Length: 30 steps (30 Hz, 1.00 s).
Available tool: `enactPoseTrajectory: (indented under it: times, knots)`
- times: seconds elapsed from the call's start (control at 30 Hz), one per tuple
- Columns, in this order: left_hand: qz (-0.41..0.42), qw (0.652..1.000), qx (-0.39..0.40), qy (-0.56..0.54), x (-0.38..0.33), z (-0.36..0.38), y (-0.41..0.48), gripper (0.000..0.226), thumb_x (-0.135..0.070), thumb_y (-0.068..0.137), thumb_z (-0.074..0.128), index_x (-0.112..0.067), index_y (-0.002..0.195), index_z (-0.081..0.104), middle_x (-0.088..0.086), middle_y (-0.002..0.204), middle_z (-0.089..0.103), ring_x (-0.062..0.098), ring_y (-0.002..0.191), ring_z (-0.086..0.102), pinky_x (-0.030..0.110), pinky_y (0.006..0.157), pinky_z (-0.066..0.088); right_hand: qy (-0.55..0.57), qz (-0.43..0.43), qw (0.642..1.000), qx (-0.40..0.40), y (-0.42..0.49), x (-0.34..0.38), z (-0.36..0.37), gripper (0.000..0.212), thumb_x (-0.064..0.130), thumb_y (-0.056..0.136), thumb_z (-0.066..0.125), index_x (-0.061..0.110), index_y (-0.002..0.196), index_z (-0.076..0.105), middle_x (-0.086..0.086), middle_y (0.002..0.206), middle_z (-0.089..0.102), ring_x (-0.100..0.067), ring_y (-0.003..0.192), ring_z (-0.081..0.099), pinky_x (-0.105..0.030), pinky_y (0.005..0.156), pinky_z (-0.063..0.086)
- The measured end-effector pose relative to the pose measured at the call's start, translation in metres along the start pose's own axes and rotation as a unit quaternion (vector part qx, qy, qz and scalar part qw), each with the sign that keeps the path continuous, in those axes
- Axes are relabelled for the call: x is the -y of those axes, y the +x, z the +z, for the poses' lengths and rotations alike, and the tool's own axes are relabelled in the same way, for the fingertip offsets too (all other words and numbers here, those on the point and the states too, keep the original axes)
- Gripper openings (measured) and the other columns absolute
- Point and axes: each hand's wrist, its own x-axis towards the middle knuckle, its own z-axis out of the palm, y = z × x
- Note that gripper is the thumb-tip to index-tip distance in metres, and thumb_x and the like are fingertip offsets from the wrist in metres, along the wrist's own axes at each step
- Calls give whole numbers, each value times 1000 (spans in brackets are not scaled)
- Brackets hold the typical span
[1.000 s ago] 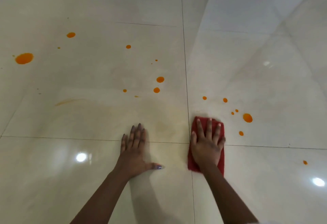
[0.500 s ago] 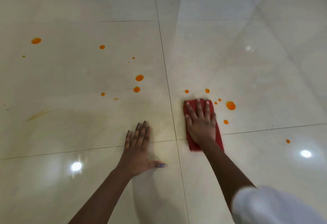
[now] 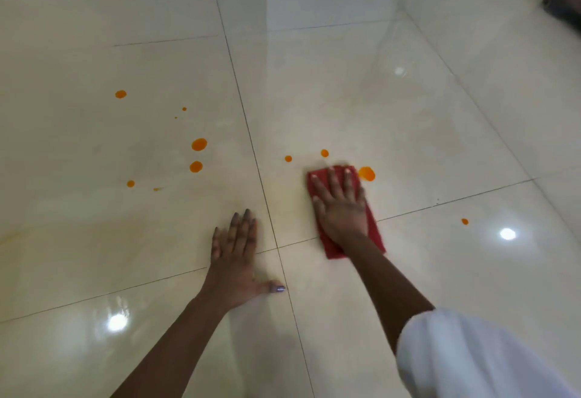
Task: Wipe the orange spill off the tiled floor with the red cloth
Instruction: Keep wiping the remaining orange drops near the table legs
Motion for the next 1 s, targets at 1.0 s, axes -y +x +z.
enactPoseTrajectory:
  times: [1.0]
  knots:
    - [92,992,74,42,-111,10,81,139,-94,48,40,-17,133,-39,-3,139,-51,16,128,-48,36,96,-40,73,252,965,-26,-36,-186,-11,51,42,98,21,46,145,3,8,159,-6,-20,144,-13,-47,116,0]
